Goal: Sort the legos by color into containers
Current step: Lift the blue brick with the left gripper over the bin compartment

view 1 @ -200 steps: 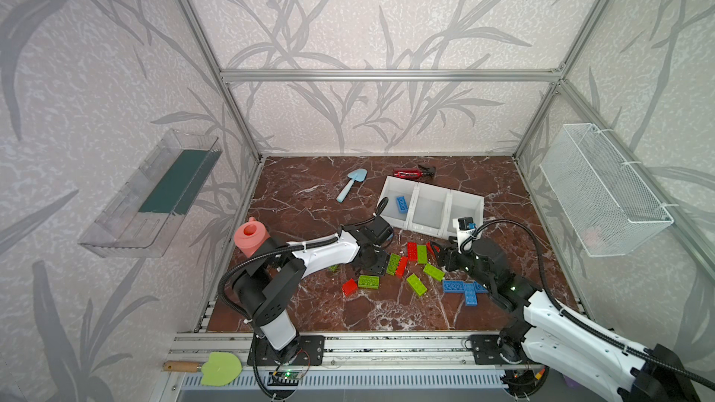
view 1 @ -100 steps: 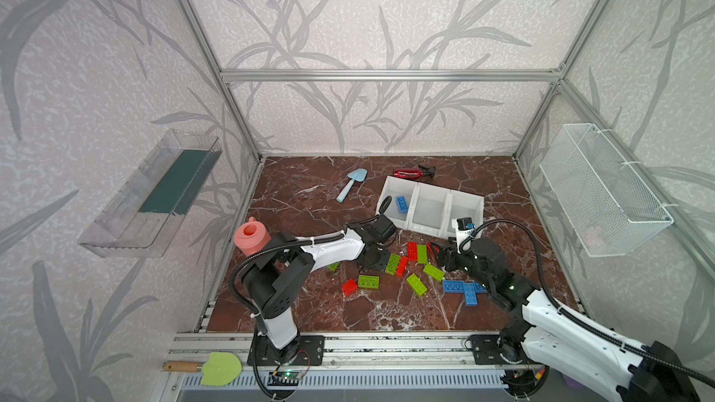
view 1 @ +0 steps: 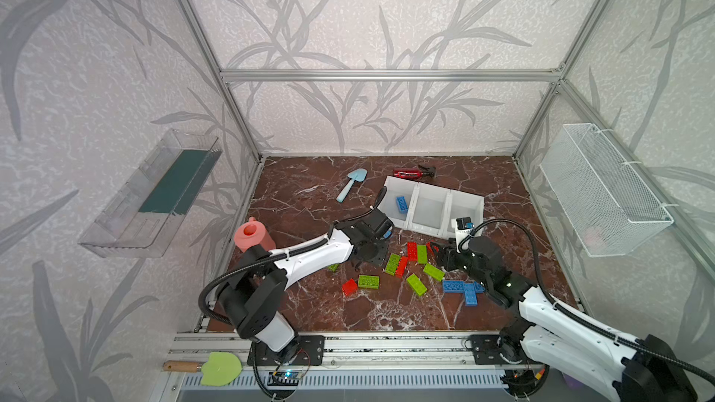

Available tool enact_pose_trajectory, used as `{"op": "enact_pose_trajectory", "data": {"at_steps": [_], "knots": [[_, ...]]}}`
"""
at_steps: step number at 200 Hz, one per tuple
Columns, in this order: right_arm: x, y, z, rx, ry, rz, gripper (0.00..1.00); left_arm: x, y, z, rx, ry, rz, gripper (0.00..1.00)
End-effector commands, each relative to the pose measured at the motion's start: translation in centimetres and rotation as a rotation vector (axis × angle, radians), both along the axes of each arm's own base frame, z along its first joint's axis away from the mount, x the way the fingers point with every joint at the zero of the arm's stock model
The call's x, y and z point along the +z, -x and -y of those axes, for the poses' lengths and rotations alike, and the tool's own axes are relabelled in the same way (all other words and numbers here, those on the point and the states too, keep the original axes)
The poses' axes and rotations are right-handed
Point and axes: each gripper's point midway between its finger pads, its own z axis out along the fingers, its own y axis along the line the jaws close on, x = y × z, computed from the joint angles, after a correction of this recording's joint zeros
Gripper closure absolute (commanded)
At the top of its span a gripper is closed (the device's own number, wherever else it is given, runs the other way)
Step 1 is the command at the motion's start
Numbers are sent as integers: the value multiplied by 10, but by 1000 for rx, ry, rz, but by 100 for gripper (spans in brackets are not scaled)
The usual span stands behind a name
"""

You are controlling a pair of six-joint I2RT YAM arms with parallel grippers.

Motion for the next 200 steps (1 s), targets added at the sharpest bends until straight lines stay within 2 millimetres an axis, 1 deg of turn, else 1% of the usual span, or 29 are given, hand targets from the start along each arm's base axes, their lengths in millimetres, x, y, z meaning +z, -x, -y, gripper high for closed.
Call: {"op": "enact_pose_trajectory", "data": {"at_steps": [1, 27, 46, 70, 101, 109, 122, 145, 159, 200], "knots": [[7, -4, -2, -5, -29, 18, 29, 32, 3, -8, -2, 9, 50, 67], [6, -4, -2, -6, -31, 14, 29, 61, -4, -9, 21, 24, 104, 67], [6, -4, -1, -7, -33, 14, 29, 73, -16, -6, 28, 9, 138, 67], [6, -3, 1, -20, -37, 17, 29, 84, -31, 11, 14, 39, 162, 67], [8, -2, 4, -32, -45, 24, 29, 92, -59, 33, 4, 48, 182, 67], [8, -2, 4, -35, -47, 25, 29, 89, -66, 38, 3, 49, 177, 67], [8, -2, 5, -37, -54, 27, 29, 91, -77, 48, -3, 59, 177, 67], [7, -2, 5, -42, -59, 25, 29, 87, -97, 58, 1, 66, 171, 67], [7, -1, 5, -43, -63, 25, 29, 84, -109, 61, 15, 72, 162, 67], [6, -1, 5, -48, -78, 24, 29, 64, -143, 65, 41, 71, 120, 67]]}}
